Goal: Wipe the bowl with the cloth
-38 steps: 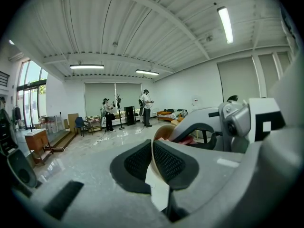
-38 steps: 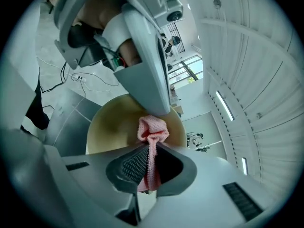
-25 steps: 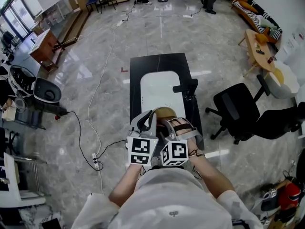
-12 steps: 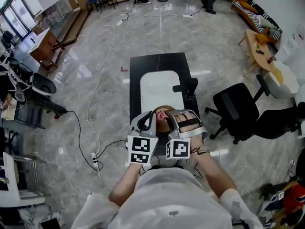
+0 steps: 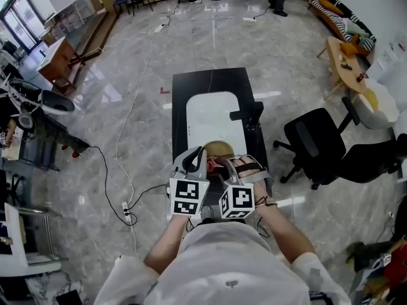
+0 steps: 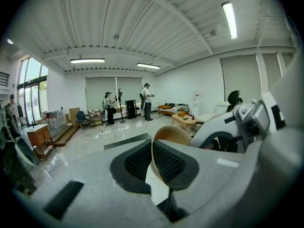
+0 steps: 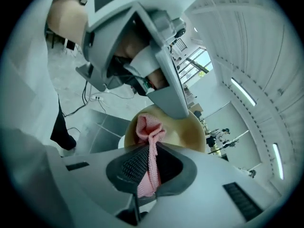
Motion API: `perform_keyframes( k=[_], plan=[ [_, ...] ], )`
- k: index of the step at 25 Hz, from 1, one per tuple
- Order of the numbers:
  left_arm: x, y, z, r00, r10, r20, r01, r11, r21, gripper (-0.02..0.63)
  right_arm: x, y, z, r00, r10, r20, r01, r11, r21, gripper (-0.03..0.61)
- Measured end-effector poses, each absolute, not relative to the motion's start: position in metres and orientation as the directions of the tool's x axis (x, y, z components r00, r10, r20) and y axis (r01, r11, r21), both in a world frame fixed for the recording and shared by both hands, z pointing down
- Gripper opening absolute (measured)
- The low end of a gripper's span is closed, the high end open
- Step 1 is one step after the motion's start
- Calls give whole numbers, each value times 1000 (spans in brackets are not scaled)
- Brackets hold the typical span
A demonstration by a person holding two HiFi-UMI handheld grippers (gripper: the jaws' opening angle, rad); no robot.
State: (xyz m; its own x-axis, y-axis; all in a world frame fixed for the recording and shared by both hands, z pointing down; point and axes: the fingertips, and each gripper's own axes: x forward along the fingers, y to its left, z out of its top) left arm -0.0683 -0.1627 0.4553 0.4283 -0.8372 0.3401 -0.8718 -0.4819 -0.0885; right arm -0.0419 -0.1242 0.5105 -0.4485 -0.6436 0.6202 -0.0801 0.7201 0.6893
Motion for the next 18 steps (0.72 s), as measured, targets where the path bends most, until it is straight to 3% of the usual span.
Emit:
perform_keyframes(
  k=[4,9,18],
  plan=[
    [-69,-161,461,427,-834,350,-874,-480,-79,23,-39,-119,507,-482,-621,619,-140,751,645,26],
    [-71,-164,463,420,-834,359,-878,-473,-71,24,-21,-131,487,-452,-709,541,-178,666,724,26],
    [-93,-170,472,357,-848,392,-904,-419,-85,25,26,-156,420,-439,-829,346,-470,541,698,26]
  ],
)
